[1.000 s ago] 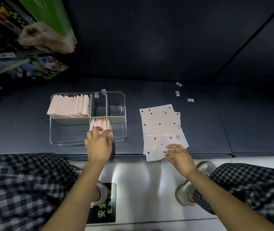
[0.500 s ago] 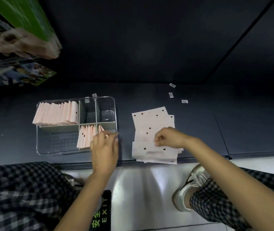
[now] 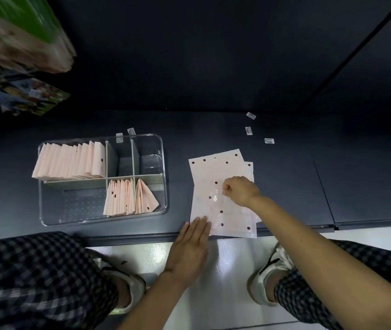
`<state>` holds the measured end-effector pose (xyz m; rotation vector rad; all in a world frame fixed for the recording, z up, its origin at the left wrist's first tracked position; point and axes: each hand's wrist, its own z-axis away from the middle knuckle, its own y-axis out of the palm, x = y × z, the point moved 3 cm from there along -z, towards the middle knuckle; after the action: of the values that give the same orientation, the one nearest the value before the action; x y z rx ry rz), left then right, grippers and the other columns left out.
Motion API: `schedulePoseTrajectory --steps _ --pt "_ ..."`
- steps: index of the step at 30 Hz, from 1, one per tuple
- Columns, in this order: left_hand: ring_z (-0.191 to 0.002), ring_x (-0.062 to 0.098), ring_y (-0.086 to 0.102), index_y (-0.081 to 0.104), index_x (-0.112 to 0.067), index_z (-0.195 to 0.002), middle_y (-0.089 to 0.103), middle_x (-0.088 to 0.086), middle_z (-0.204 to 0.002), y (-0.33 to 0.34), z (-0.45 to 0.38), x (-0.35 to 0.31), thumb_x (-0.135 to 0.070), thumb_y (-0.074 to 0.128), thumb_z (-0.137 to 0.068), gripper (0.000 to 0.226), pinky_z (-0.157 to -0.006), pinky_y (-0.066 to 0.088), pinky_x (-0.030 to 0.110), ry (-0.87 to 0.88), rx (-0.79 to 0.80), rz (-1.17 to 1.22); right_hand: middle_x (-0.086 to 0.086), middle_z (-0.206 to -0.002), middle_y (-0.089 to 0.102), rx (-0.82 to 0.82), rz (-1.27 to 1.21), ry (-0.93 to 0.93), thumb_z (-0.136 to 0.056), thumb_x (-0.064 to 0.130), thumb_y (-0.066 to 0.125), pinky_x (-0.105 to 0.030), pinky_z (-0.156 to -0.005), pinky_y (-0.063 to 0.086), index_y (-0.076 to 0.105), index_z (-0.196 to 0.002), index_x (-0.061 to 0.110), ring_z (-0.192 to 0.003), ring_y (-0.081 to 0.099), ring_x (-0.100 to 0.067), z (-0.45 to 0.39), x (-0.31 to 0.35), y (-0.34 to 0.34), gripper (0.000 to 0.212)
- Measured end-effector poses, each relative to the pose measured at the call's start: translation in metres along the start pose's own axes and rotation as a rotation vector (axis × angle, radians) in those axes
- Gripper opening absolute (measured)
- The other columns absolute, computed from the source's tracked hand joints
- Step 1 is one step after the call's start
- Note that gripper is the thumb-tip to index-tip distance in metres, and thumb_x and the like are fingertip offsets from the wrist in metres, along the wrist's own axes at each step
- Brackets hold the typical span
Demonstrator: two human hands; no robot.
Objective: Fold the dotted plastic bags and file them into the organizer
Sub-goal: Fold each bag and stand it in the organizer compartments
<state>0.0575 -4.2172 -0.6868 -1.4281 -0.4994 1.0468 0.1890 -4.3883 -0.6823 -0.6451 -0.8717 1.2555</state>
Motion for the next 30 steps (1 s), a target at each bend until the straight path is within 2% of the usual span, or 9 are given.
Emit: schedulePoseTrajectory --steps 5,10,13,17,20,23,27,28,30 --pt "-0.128 0.023 0.049 0.052 -0.027 -0.134 0.050 0.010 -0.140 0.011 0.004 0.003 -0.049 0.077 -0.067 0.075 -0.101 0.044 0.042 0.003 0.043 -0.041 -0.004 -0.113 0.061 -0.026 -0.006 0.031 -0.097 0.023 0.047 -0.034 -0.087 0.044 0.062 -0.103 0.014 -0.106 0.053 -0.025 0.008 0.000 0.001 0.018" --pt "-0.137 0.024 -0.030 -0.021 -0.035 -0.143 -0.027 0.007 -0.152 0.031 0.003 0.010 -0.044 0.034 -0.098 0.072 -0.110 -0.023 0.041 0.001 0.162 -0.054 -0.007 -0.117 0.059 -0.473 0.059 -0.035 -0.091 0.016 0.057 -0.034 -0.093 0.042 0.061 -0.117 0.012 -0.109 0.055 -0.028 0.055 0.012 0.018 0.027" --pt "-0.138 0.024 -0.030 -0.013 -0.031 -0.148 -0.027 0.007 -0.153 0.035 0.002 0.009 -0.043 0.036 -0.097 0.072 -0.109 -0.028 0.036 -0.018 0.175 -0.043 -0.007 -0.113 0.069 -0.510 0.149 -0.265 -0.074 0.021 0.078 -0.036 -0.089 0.053 0.069 -0.110 0.009 -0.105 0.065 -0.025 0.093 0.028 0.064 0.039" --pt "-0.143 0.030 0.015 0.027 -0.026 -0.147 0.013 0.015 -0.155 0.025 0.001 0.005 -0.045 0.059 -0.086 0.071 -0.113 -0.008 0.038 -0.005 0.104 -0.040 -0.005 -0.146 0.041 -0.239 0.249 -0.246 -0.092 0.045 0.036 -0.038 -0.112 0.020 0.045 -0.138 0.009 -0.137 0.036 -0.018 0.118 0.016 0.105 0.059" --pt "-0.140 0.023 -0.022 -0.011 -0.033 -0.146 -0.023 0.007 -0.152 0.030 0.002 0.009 -0.050 0.034 -0.097 0.069 -0.112 -0.021 0.043 0.009 0.148 -0.093 -0.006 -0.156 0.012 -0.174 0.348 -0.239 -0.094 0.053 0.028 -0.039 -0.114 -0.002 0.017 -0.148 0.011 -0.146 0.003 -0.014 0.127 -0.008 0.103 0.069" --pt "-0.143 0.022 -0.020 -0.016 -0.030 -0.146 -0.025 0.004 -0.153 0.030 0.009 0.023 -0.049 0.025 -0.099 0.065 -0.110 -0.022 0.042 -0.072 0.158 -0.103 -0.007 -0.150 0.034 -0.144 0.448 -0.121 -0.090 0.056 0.021 -0.040 -0.112 0.003 0.020 -0.147 0.003 -0.139 0.031 -0.021 0.134 -0.035 0.095 0.077" --pt "-0.141 0.023 -0.024 -0.014 -0.027 -0.146 -0.022 0.004 -0.153 0.024 0.020 0.036 -0.048 0.023 -0.100 0.063 -0.110 -0.021 0.040 -0.120 0.148 -0.124 -0.001 -0.154 -0.017 -0.123 0.457 -0.145 -0.092 0.056 0.003 -0.040 -0.109 -0.021 -0.030 -0.142 0.014 -0.142 -0.017 -0.021 0.136 -0.054 0.100 0.073" --pt "-0.139 0.024 -0.027 -0.013 -0.028 -0.146 -0.024 0.003 -0.152 0.022 0.019 0.036 -0.048 0.022 -0.100 0.062 -0.110 -0.022 0.040 -0.114 0.146 -0.134 0.001 -0.155 -0.013 -0.168 0.414 -0.152 -0.095 0.054 0.011 -0.039 -0.110 -0.021 -0.017 -0.147 0.015 -0.143 -0.014 -0.020 0.134 -0.051 0.098 0.071" --pt "-0.139 0.024 -0.027 -0.009 -0.026 -0.148 -0.024 0.001 -0.152 0.019 0.016 0.035 -0.048 0.022 -0.100 0.061 -0.111 -0.020 0.041 -0.094 0.135 -0.144 -0.001 -0.150 0.034 -0.329 0.275 -0.155 -0.094 0.043 0.048 -0.035 -0.115 0.003 0.041 -0.141 0.014 -0.141 0.027 -0.025 0.133 -0.043 0.087 0.056"
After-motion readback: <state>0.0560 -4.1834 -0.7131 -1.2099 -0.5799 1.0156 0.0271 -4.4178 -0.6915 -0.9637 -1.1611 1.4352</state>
